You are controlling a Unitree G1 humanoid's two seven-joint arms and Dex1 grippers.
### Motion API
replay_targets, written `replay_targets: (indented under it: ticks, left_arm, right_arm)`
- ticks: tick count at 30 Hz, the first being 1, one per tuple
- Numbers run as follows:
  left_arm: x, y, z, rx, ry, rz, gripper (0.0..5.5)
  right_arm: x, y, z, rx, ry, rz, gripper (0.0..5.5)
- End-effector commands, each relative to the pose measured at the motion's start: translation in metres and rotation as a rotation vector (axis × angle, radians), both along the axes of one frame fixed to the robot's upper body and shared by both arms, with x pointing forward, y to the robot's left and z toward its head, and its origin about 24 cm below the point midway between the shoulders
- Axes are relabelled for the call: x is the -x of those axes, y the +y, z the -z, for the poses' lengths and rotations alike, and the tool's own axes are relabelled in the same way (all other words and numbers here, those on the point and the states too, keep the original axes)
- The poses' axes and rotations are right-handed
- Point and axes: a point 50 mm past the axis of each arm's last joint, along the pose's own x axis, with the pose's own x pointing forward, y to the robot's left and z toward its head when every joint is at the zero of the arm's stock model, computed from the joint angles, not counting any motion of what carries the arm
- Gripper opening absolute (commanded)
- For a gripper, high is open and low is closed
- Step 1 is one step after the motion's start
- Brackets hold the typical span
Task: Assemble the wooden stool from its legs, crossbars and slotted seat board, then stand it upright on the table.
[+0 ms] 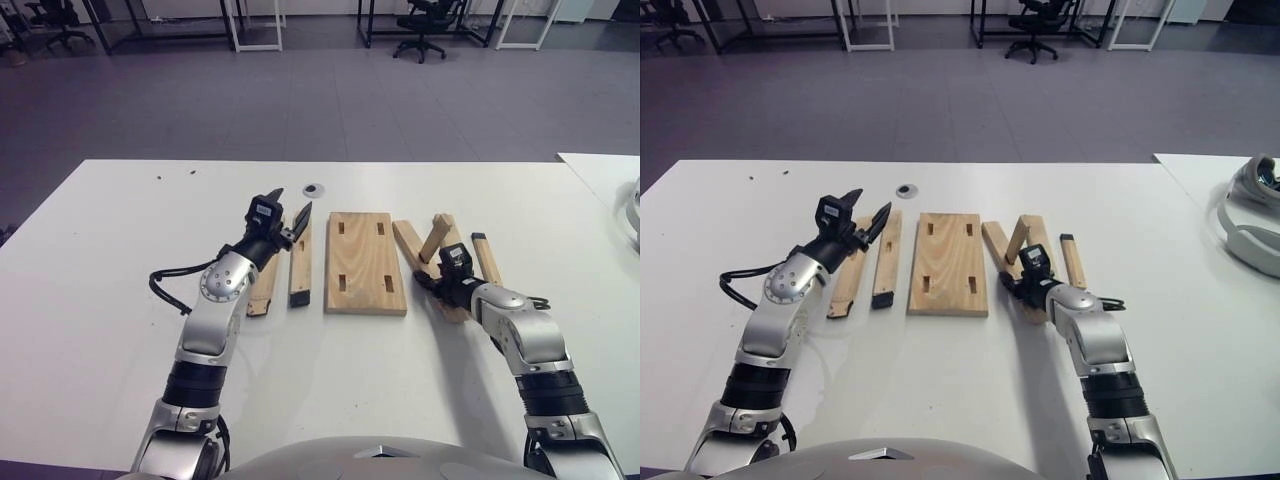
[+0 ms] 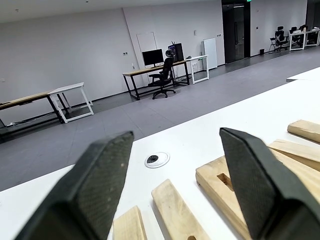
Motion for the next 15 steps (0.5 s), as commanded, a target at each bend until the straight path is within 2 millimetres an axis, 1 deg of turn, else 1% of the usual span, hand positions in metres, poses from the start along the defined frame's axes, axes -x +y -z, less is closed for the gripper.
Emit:
replay_targets:
  ticks: [1,2,3,4,5,7,8,10,12,15]
  left_arm:
    - [-0.004,-0.005,-0.007,0.002,-0.018,-0.002,3.14]
    - [-0.005,-0.006,-0.01,0.045,-0.007,-0.002,3.14]
    - [-0.007,-0.009,-0.011,0.122,0.047,0.01,3.14]
    - [-0.009,-0.014,-0.012,0.216,0.105,0.029,3.35]
    - [-0.01,-0.017,-0.013,0.278,0.147,0.046,3.5]
    - [-0.015,-0.03,-0.019,0.539,0.281,0.098,3.81]
    - [-0.016,-0.038,-0.021,0.654,0.359,0.142,4.01]
    - [-0.017,-0.052,-0.029,0.839,0.48,0.244,4.07]
    - [-0.019,-0.059,-0.037,0.965,0.547,0.302,4.07]
    - [-0.022,-0.057,-0.047,1.077,0.573,0.331,4.07]
  right_arm:
    - [0.001,0.0,0.011,0.017,0.077,0.052,2.12]
    - [-0.001,0.0,0.006,0.0,0.059,0.071,2.09]
    - [-0.005,0.001,-0.004,-0.045,0.017,0.09,2.09]
    - [-0.008,0.003,-0.019,-0.096,-0.044,0.081,2.09]
    - [-0.01,0.005,-0.029,-0.129,-0.085,0.07,2.09]
    - [-0.01,0.016,-0.064,-0.2,-0.215,-0.05,2.09]
    - [-0.008,0.022,-0.079,-0.223,-0.266,-0.121,2.09]
    - [0.0,0.038,-0.101,-0.25,-0.348,-0.289,2.09]
    - [0.01,0.053,-0.113,-0.259,-0.394,-0.434,2.09]
    - [0.019,0.061,-0.115,-0.249,-0.408,-0.54,2.09]
